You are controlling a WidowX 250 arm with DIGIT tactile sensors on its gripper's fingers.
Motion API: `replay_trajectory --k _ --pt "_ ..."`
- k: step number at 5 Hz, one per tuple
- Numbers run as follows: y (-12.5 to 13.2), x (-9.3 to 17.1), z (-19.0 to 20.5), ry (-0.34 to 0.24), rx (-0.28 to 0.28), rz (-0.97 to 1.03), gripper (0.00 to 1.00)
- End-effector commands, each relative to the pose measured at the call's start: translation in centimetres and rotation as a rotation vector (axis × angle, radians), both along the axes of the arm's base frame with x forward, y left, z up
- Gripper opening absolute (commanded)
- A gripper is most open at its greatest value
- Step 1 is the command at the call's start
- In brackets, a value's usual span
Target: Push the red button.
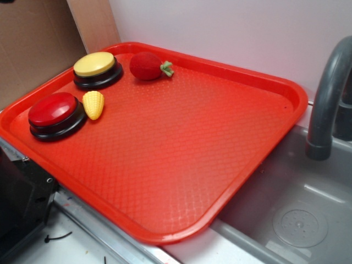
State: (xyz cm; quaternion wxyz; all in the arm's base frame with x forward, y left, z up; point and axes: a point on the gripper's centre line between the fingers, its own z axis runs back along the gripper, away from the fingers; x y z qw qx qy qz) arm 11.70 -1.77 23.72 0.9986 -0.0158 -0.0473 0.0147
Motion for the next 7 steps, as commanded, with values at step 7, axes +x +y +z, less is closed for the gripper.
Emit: replay_trajectory --k 7 --pt "10.8 2.4 -16.4 0.039 0.098 0.006 1.00"
